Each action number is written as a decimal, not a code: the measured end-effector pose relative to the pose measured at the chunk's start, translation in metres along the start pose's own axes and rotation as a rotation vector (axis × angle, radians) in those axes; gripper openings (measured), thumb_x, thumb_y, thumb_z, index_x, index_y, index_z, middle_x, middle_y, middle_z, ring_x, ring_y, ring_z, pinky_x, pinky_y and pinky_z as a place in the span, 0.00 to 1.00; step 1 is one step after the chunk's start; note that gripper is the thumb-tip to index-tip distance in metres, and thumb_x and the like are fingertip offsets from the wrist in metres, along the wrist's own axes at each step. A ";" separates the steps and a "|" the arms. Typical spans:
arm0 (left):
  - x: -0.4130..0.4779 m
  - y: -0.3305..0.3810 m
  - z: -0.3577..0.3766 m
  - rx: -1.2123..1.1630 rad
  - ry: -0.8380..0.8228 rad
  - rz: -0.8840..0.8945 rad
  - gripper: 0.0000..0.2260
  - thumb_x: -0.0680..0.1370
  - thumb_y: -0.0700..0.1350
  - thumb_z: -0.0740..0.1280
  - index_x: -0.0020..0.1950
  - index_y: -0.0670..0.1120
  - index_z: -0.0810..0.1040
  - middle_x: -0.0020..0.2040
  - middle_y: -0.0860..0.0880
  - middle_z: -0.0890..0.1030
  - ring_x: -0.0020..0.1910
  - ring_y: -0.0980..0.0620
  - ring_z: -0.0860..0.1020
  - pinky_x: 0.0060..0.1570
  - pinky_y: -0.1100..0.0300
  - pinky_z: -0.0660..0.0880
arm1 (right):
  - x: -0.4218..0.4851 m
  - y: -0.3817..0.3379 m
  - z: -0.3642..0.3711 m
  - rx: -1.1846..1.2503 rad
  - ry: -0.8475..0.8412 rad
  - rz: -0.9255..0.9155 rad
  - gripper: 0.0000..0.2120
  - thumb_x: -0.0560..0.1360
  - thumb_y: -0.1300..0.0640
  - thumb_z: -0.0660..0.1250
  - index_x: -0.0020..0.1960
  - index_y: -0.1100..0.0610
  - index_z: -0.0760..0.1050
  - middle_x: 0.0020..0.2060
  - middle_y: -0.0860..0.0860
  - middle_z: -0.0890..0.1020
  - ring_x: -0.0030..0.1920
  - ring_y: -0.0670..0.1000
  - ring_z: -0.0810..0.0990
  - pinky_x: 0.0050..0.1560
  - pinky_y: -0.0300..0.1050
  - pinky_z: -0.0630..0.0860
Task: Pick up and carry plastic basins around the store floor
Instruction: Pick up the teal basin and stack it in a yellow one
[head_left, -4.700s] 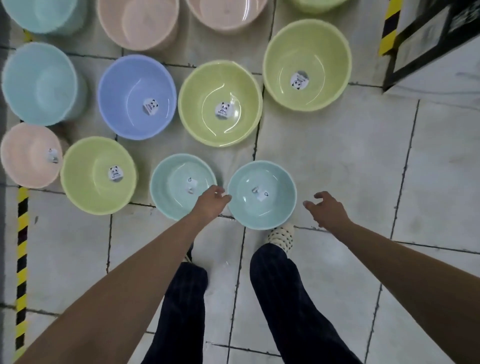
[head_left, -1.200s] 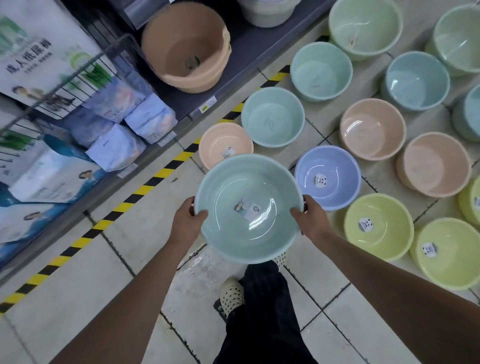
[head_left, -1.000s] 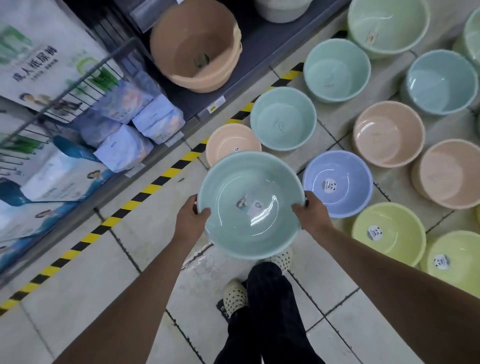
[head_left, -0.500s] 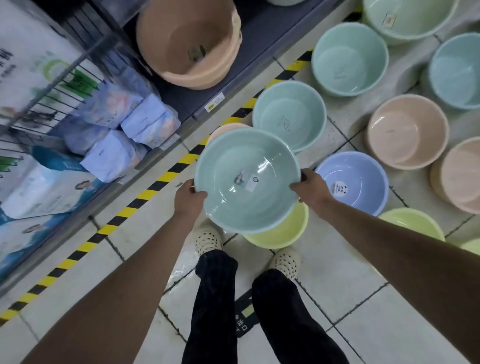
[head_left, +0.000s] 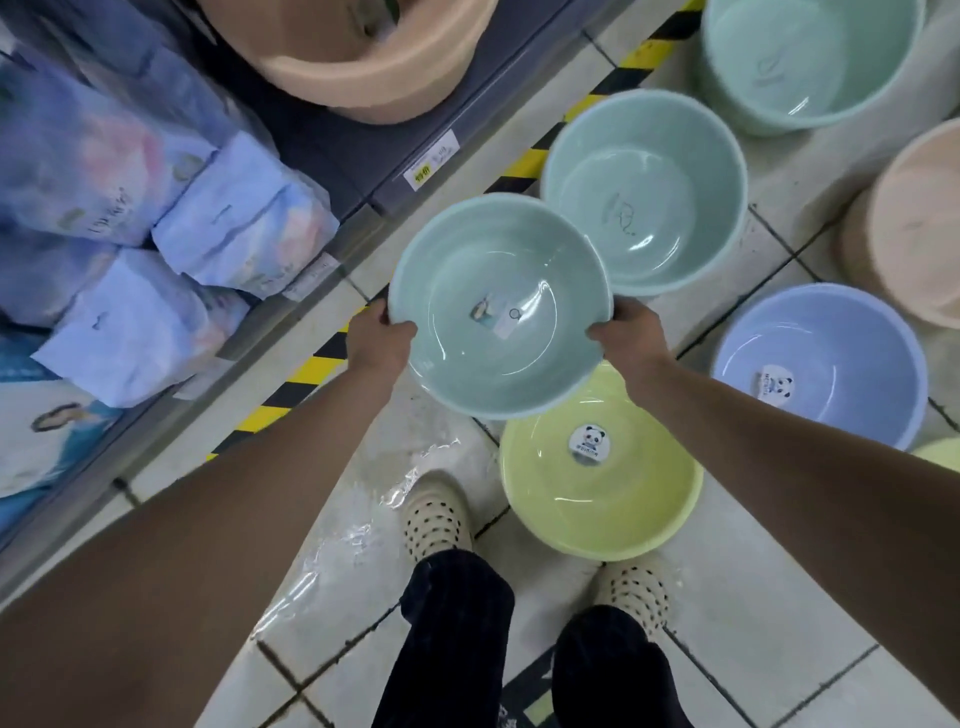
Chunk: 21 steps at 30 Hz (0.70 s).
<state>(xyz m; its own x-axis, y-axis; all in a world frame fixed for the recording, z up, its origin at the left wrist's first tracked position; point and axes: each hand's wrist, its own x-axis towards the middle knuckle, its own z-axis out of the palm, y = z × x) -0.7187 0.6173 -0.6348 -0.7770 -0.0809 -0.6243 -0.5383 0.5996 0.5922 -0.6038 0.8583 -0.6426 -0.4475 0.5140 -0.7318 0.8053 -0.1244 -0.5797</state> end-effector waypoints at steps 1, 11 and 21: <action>0.012 -0.004 0.003 -0.046 0.005 -0.017 0.10 0.72 0.33 0.63 0.48 0.45 0.78 0.37 0.50 0.77 0.39 0.47 0.72 0.34 0.62 0.68 | 0.009 0.002 0.009 0.005 -0.011 -0.005 0.19 0.64 0.68 0.62 0.51 0.54 0.81 0.38 0.51 0.81 0.39 0.53 0.74 0.41 0.47 0.73; 0.082 -0.057 0.037 -0.020 -0.011 0.063 0.18 0.73 0.35 0.61 0.60 0.43 0.80 0.45 0.50 0.79 0.39 0.53 0.75 0.33 0.66 0.69 | 0.074 0.052 0.054 -0.046 0.073 -0.016 0.19 0.67 0.63 0.65 0.58 0.57 0.76 0.49 0.50 0.82 0.49 0.53 0.80 0.47 0.43 0.75; 0.116 -0.091 0.033 -0.106 -0.025 -0.080 0.18 0.73 0.32 0.60 0.57 0.46 0.81 0.39 0.52 0.78 0.40 0.49 0.74 0.43 0.58 0.73 | 0.090 0.064 0.095 -0.157 0.060 -0.046 0.28 0.72 0.65 0.61 0.71 0.50 0.66 0.49 0.53 0.81 0.50 0.56 0.79 0.52 0.50 0.78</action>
<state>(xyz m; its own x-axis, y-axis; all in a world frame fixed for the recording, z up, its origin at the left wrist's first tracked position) -0.7491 0.5793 -0.7784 -0.7229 -0.1046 -0.6830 -0.6303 0.5047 0.5899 -0.6292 0.8155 -0.7794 -0.4646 0.5667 -0.6804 0.8377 0.0320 -0.5452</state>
